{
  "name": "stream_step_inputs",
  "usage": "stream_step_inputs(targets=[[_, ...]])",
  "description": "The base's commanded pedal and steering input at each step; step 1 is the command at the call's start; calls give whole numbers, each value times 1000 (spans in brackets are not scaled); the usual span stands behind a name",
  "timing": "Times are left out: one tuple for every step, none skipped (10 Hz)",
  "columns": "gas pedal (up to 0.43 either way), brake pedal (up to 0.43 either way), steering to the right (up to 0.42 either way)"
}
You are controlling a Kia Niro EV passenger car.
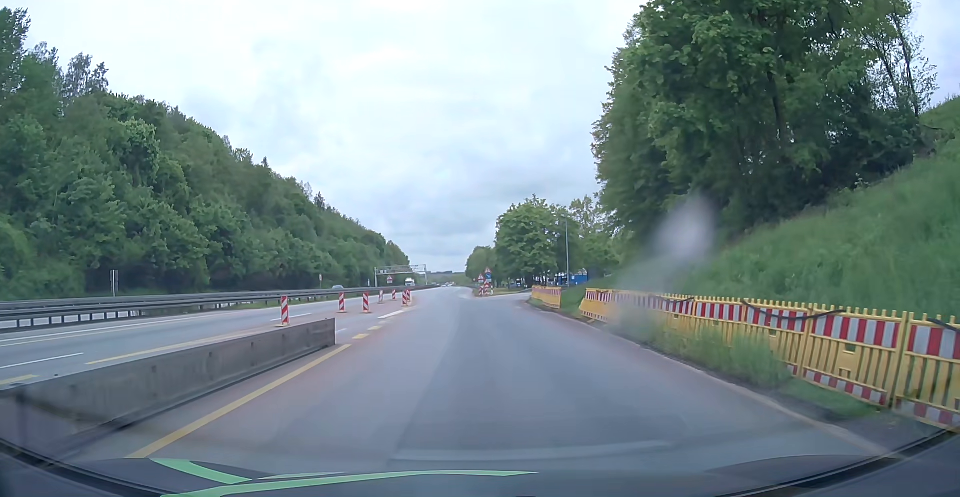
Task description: Follow the waypoints while adhering to traffic rules and regulations
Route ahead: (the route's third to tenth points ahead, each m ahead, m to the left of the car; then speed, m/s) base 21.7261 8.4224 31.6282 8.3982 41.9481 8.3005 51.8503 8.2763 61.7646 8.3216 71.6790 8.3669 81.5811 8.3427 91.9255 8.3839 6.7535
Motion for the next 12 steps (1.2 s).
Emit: stream_step_inputs(targets=[[209,0,-6],[209,0,-6],[209,0,-6],[209,0,-6],[209,0,-7],[209,0,-9],[209,0,-11],[209,0,-11],[209,0,-11],[209,0,-11],[209,0,-12],[209,0,-12]])
